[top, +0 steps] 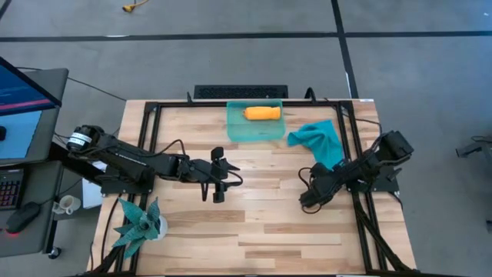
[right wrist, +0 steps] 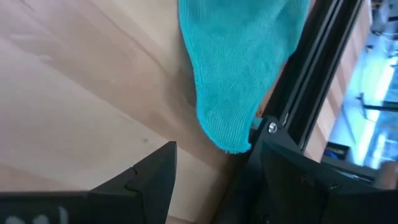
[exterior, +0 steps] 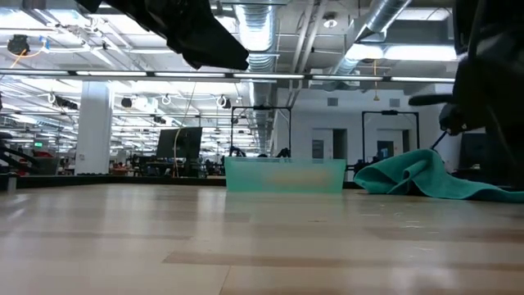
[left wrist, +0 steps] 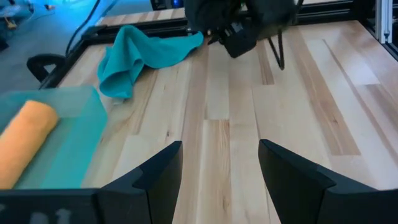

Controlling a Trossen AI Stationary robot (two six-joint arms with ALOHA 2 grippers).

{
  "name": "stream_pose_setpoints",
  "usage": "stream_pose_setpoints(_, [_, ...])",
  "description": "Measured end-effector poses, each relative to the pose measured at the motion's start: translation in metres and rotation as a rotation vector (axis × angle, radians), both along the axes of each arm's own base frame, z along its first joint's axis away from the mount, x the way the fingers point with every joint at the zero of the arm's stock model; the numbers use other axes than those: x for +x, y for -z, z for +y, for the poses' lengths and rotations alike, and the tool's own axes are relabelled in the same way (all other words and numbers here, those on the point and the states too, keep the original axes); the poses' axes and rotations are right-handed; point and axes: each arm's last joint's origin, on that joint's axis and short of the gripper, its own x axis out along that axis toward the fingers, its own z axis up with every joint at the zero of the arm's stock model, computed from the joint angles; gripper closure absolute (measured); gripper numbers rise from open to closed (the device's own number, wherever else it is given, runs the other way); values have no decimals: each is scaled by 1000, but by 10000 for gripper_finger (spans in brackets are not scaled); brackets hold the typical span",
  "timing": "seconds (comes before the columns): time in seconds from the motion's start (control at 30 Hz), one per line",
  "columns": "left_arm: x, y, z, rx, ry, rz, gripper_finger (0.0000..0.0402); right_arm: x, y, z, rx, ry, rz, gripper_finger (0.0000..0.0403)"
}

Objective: Roll microfiber towels into tight, uniform cylinder then place into a basket
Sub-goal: Roll the blue microfiber cloth on the table

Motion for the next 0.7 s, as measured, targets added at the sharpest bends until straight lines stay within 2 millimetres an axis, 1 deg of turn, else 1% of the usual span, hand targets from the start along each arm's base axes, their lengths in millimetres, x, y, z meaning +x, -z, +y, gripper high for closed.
stream_pose_setpoints(0.13, [1, -3, 0, 54, 28, -24, 198, 2, 13, 1, -18, -10, 73, 149])
stream_pose_setpoints(0.27, [2, -5, 0, 100, 50, -42, 198, 5, 26, 3, 0, -33, 106, 149])
stream_pose_setpoints(0.43, [3, -6, -1, 120, 58, -52, 198, 8, 34, 0, -21, -28, 157, 155])
stream_pose_setpoints(0.53, [3, -6, -1, 106, 52, -51, 198, 8, 36, -4, -40, 15, 174, 175])
stream_pose_setpoints(0.7, [3, -6, 0, 94, 46, -52, 198, 9, 36, -9, -30, 59, 176, 222])
